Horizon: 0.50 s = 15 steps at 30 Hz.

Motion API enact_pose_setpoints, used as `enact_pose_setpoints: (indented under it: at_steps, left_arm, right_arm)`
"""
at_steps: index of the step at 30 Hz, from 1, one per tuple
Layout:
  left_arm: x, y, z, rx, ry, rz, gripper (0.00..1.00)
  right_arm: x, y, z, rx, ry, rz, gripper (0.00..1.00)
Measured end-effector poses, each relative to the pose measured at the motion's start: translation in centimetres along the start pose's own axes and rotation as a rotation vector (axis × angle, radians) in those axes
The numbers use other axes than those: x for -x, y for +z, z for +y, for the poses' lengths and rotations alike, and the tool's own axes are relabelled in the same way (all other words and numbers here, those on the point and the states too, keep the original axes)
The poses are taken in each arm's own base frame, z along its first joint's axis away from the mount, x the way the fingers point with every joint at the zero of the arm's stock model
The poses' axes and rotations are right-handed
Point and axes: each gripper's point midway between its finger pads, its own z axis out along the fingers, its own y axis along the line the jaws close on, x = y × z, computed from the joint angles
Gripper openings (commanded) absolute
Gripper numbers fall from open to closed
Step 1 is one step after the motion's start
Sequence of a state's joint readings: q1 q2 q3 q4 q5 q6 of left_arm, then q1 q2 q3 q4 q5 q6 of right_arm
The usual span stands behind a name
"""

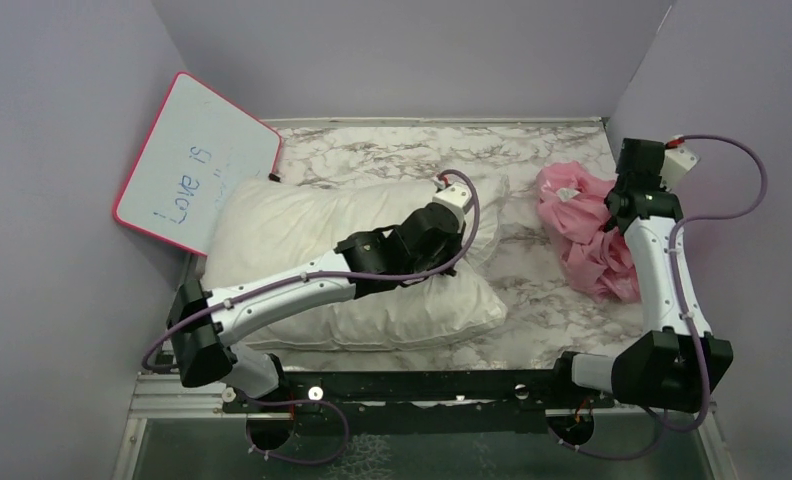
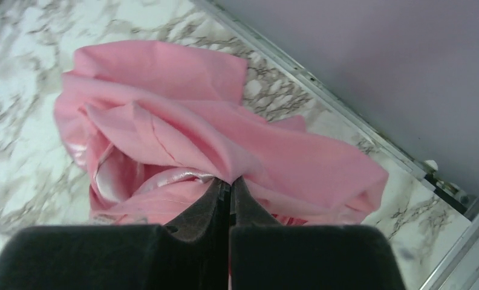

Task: Remove the pillowcase from the pillow
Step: Adjust the pillowcase at the center of the board.

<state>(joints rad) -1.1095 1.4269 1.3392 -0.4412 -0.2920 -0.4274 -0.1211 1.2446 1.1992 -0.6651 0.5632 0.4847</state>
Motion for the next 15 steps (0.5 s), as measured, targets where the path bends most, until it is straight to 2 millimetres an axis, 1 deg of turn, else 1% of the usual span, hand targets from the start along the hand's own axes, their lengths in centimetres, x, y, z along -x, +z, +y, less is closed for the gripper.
enact_pose_setpoints:
  at_steps: [2, 3, 4, 5, 7, 8, 10, 11, 13, 15]
  left_arm:
    - [-1.8, 1.7, -0.7, -0.026, -0.011, 0.048, 0.0]
    - [-2.5, 2.5, -1.0, -0.035, -0.015, 0.068, 0.0]
    - [-3.2, 3.2, -1.2, -0.041, -0.022, 0.084, 0.02]
    - [-3.9, 3.9, -1.4, -0.047, -0.026, 0.101, 0.11]
    - [-5.0, 5.3, -1.9, -0.062, -0.033, 0.128, 0.3]
    - [-5.8, 6.1, -2.2, -0.074, -0.037, 0.15, 0.38]
    - [-6.6, 7.2, -2.9, -0.098, -0.046, 0.18, 0.52]
    - [-7.0, 7.8, -3.3, -0.116, -0.046, 0.198, 0.6]
    - [-7.0, 8.4, -4.0, -0.144, -0.052, 0.208, 0.71]
    - [-6.5, 8.1, -4.5, -0.164, -0.062, 0.205, 0.77]
  right_arm:
    - [-0.2, 1.3, -0.9, -0.036, 0.009, 0.029, 0.03]
    - [-0.6, 1.7, -1.0, -0.034, 0.009, 0.051, 0.03]
    - [-1.2, 1.8, -0.7, -0.015, 0.006, 0.07, 0.04]
    - [-2.0, 2.0, -0.3, 0.011, 0.002, 0.091, 0.06]
    - [-4.3, 2.0, 0.2, 0.064, -0.011, 0.138, 0.15]
    - [-5.7, 2.0, 0.3, 0.089, -0.024, 0.171, 0.23]
    - [-8.3, 1.7, 0.3, 0.133, -0.049, 0.239, 0.41]
    - [-9.3, 1.5, 0.3, 0.154, -0.059, 0.265, 0.48]
    - [-10.1, 0.7, 0.7, 0.204, -0.07, 0.291, 0.58]
    - [-9.7, -0.4, 1.3, 0.271, -0.065, 0.288, 0.65]
